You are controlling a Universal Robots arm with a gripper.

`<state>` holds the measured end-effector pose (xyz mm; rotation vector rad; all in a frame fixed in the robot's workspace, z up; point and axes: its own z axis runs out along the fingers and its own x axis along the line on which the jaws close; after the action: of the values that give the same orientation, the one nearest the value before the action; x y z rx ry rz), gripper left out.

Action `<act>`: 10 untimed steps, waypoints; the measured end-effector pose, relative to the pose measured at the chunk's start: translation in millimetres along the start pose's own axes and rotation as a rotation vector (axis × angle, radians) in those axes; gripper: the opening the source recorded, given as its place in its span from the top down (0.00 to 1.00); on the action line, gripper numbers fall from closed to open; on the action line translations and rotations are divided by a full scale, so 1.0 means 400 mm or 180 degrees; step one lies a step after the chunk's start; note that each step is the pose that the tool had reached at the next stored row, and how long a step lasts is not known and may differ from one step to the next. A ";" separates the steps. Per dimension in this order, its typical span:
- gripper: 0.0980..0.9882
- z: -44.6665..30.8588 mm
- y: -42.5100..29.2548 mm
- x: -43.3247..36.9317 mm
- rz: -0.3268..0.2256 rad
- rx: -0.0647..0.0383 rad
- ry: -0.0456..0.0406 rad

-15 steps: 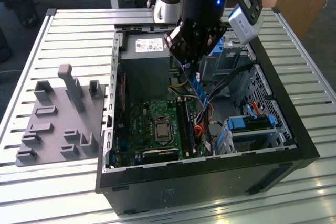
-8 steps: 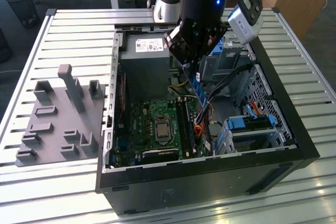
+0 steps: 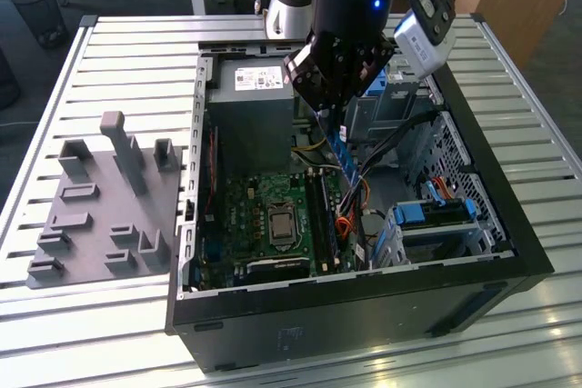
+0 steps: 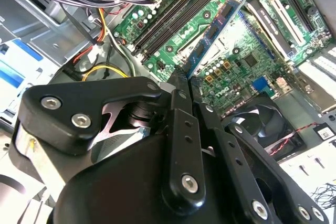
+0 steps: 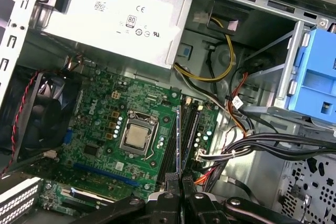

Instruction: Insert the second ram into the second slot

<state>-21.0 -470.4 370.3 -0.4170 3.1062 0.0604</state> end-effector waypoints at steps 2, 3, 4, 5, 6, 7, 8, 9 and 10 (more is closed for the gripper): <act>0.96 0.000 0.000 0.000 0.0017 0.0000 -0.0001; 0.96 0.000 0.000 0.000 0.0026 0.0000 -0.0001; 0.96 0.000 0.000 0.000 0.0034 0.0000 -0.0001; 0.96 0.000 0.000 0.000 0.0043 0.0000 -0.0002; 0.96 0.000 0.000 0.000 0.0051 0.0001 -0.0002; 0.96 0.000 0.000 0.000 0.0060 0.0001 -0.0002; 0.96 0.000 0.000 0.000 0.0068 0.0001 -0.0002; 0.96 0.000 0.000 0.000 0.0076 0.0001 -0.0003; 0.96 0.000 0.000 0.000 0.0085 0.0001 -0.0003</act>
<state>-21.0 -470.4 370.3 -0.3755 3.1110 0.0602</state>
